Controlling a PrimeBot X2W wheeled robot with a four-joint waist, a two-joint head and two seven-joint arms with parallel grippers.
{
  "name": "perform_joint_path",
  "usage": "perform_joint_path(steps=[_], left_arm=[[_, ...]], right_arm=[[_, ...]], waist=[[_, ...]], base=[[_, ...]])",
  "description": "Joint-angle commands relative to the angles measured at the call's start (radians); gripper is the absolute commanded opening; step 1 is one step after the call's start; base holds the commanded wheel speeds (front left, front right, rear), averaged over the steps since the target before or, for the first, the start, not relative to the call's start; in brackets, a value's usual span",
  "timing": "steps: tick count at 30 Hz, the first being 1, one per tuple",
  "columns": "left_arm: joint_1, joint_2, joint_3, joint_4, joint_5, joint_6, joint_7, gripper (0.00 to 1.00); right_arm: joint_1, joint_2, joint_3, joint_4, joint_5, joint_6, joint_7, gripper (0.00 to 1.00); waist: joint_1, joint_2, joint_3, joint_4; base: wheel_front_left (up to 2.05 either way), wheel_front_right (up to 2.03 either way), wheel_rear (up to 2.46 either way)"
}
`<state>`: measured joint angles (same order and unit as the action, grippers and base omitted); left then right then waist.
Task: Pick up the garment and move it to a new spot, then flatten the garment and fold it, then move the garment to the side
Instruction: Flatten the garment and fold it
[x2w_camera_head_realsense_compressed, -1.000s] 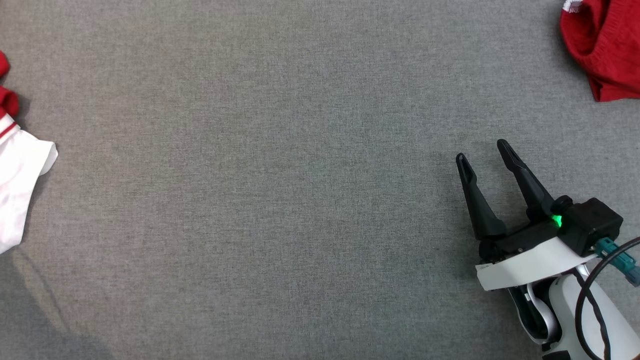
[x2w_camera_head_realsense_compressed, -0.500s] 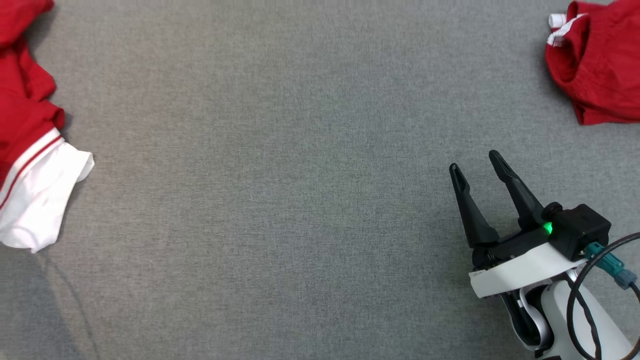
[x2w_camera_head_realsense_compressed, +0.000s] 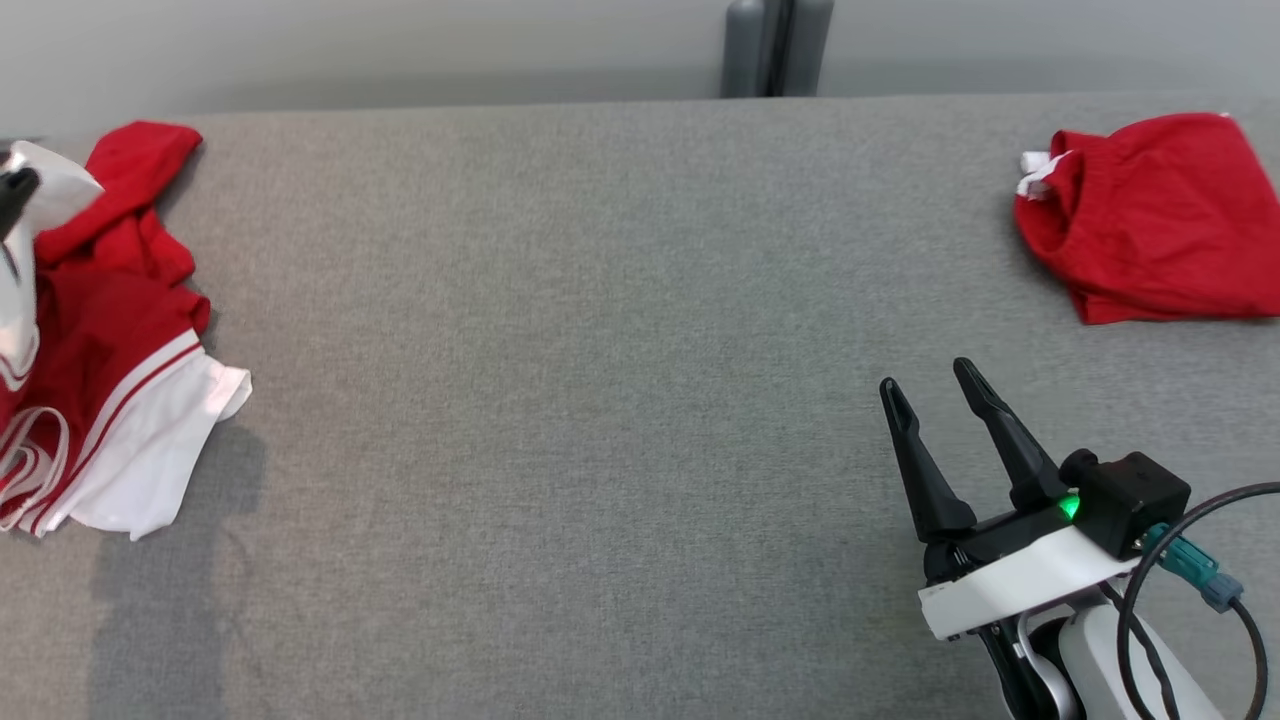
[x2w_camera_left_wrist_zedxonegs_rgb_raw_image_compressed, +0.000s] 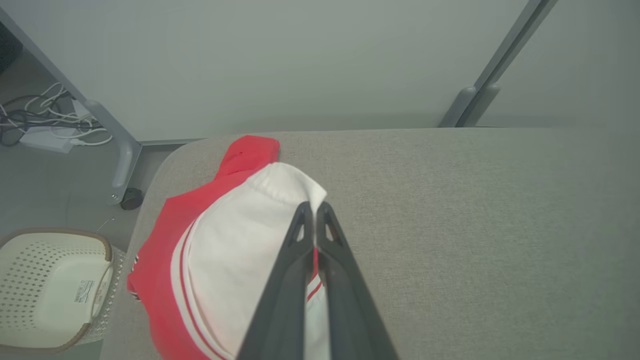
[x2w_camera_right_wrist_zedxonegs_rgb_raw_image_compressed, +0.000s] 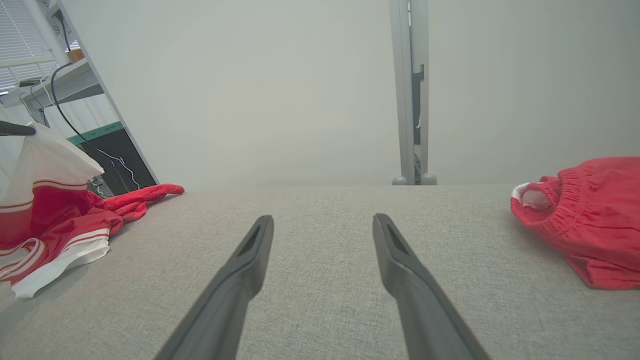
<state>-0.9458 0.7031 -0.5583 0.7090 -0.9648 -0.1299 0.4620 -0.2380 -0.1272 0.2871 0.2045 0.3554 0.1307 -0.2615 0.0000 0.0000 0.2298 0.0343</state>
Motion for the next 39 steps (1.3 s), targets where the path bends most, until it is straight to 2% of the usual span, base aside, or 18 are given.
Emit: perform_joint_path(steps=[1, 8, 12, 21, 30, 34, 39], left_arm=[[0.009, -0.008, -0.006, -0.020, -0.009, -0.001, 0.003, 0.00], [0.024, -0.035, -0.076, -0.197, -0.022, -0.001, 0.060, 0.00], [0.045, -0.072, -0.094, -0.277, -0.048, 0.002, 0.091, 0.00], [0.050, -0.164, -0.129, -0.381, -0.059, 0.038, 0.108, 0.00], [0.007, -0.338, -0.170, -0.330, -0.046, 0.068, 0.050, 0.00], [-0.030, -0.422, -0.189, -0.250, -0.027, 0.066, 0.013, 0.00], [-0.079, -0.489, -0.199, -0.128, -0.009, 0.042, -0.047, 0.00]], right_arm=[[0.009, 0.000, -0.007, 0.001, 0.007, 0.000, -0.003, 1.00], [0.039, 0.010, -0.016, 0.004, 0.018, 0.000, -0.003, 1.00], [0.049, 0.013, -0.026, 0.003, 0.022, 0.000, -0.003, 1.00], [0.066, 0.024, -0.048, -0.005, 0.023, 0.000, -0.003, 1.00], [0.060, 0.042, -0.044, -0.015, 0.026, 0.000, -0.003, 1.00], [0.042, 0.047, -0.029, -0.017, 0.030, 0.000, -0.003, 1.00], [0.021, 0.059, -0.009, -0.017, 0.036, 0.000, -0.003, 1.00]], waist=[[0.0000, 0.0000, -0.031, -0.020], [0.0000, 0.0000, -0.088, -0.089], [0.0000, 0.0000, -0.105, -0.147], [0.0000, 0.0000, -0.101, -0.297], [0.0000, 0.0000, -0.054, -0.415], [0.0000, 0.0000, -0.028, -0.453], [0.0000, 0.0000, 0.000, -0.503]], base=[[0.00, 0.00, 0.00], [0.00, 0.00, 0.00], [0.00, 0.00, 0.00], [0.00, 0.00, 0.00], [0.00, 0.00, 0.00], [0.00, 0.00, 0.00], [0.00, 0.00, 0.00]])
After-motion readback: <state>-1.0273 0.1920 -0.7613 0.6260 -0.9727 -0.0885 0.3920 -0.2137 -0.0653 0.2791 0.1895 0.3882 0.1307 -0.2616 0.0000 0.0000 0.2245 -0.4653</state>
